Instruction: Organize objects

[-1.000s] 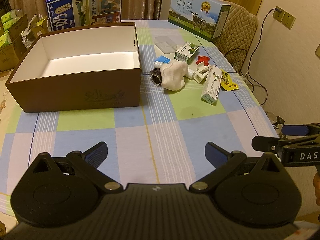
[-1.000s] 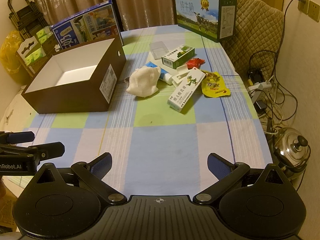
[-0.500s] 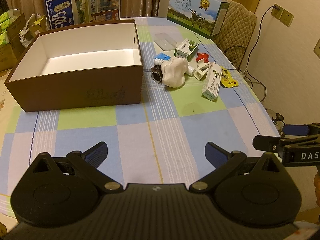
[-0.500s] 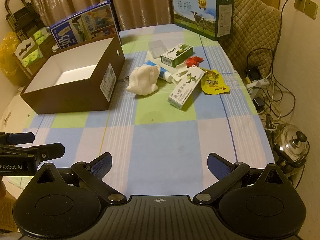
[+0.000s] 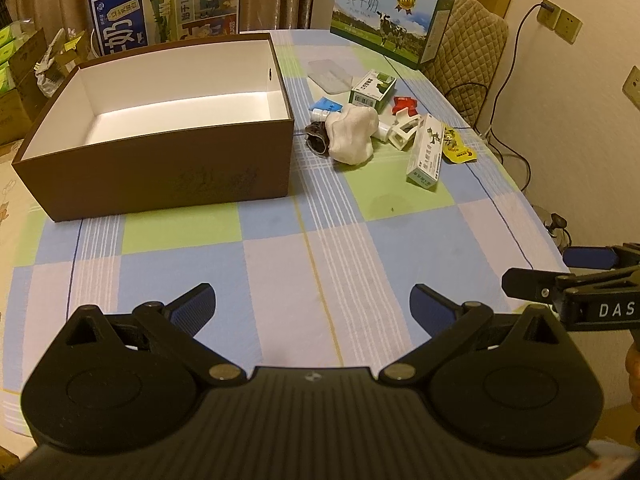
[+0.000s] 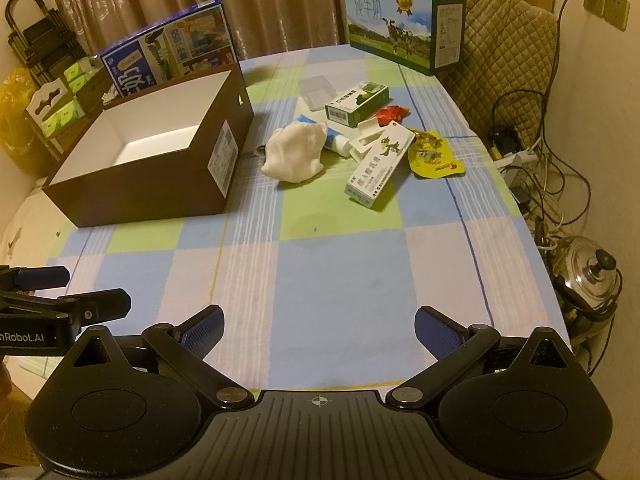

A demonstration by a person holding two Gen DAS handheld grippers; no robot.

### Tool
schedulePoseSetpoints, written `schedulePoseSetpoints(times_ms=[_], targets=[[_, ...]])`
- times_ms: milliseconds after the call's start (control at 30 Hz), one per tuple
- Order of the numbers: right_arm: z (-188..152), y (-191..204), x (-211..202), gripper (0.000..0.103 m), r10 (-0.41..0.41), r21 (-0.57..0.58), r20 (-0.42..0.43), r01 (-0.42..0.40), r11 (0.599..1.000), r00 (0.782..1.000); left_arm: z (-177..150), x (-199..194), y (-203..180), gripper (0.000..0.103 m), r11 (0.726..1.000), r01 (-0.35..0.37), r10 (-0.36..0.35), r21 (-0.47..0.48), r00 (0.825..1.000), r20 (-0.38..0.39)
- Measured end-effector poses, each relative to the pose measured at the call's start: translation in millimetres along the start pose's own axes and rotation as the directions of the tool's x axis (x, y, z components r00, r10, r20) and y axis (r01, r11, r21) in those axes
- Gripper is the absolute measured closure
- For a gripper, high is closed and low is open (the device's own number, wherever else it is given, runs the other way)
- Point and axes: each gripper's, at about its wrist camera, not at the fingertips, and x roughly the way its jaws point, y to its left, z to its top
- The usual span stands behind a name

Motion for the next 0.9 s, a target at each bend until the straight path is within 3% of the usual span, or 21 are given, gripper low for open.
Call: schedulePoseSetpoints(times_ms=[400, 900], targets=[[11, -11, 6, 0.003, -0.012, 0.004, -0.003, 0.012, 1.000, 1.000, 10, 11, -2, 0.001, 1.000, 0.010, -0.010, 0.012, 1.000, -0.021], [59, -84, 33, 0.004, 0.008, 0.043, 0.047, -0.010, 0.999, 0.999, 54, 56, -46, 0.001, 1.000, 0.015, -0.014, 0.006, 1.000, -0.017]])
